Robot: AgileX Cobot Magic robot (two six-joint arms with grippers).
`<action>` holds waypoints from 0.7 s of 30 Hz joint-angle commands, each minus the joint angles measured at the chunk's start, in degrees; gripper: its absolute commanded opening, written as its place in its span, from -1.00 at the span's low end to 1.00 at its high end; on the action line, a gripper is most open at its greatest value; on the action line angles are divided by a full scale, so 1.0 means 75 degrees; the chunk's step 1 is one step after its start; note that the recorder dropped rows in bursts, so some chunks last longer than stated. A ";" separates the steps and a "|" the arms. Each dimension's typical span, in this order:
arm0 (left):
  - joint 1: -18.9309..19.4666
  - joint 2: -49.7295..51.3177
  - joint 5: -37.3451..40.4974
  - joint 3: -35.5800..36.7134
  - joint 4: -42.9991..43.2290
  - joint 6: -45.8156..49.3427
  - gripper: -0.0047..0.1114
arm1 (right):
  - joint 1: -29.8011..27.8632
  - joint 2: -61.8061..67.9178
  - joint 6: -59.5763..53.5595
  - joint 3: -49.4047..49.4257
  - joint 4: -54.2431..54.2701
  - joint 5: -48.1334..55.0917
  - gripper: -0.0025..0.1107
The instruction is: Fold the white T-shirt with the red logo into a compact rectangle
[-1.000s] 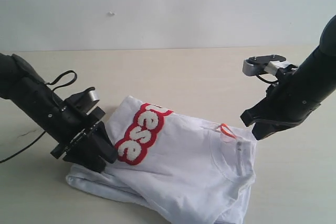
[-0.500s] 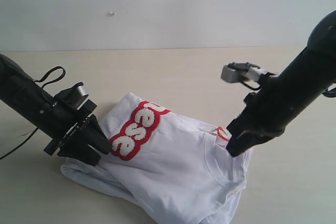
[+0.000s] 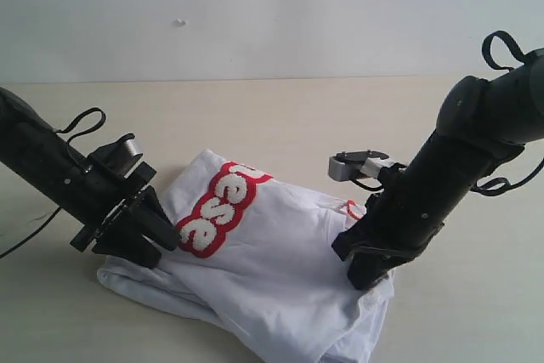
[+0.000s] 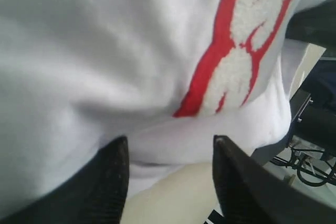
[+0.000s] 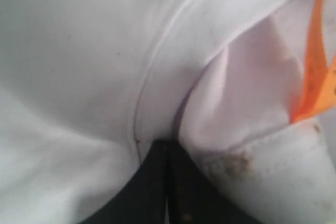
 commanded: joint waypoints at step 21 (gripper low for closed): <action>0.0643 -0.1054 -0.0144 0.0033 -0.0783 0.0342 -0.06 | 0.0051 0.0057 0.0455 -0.1905 0.0090 -0.0896 -0.96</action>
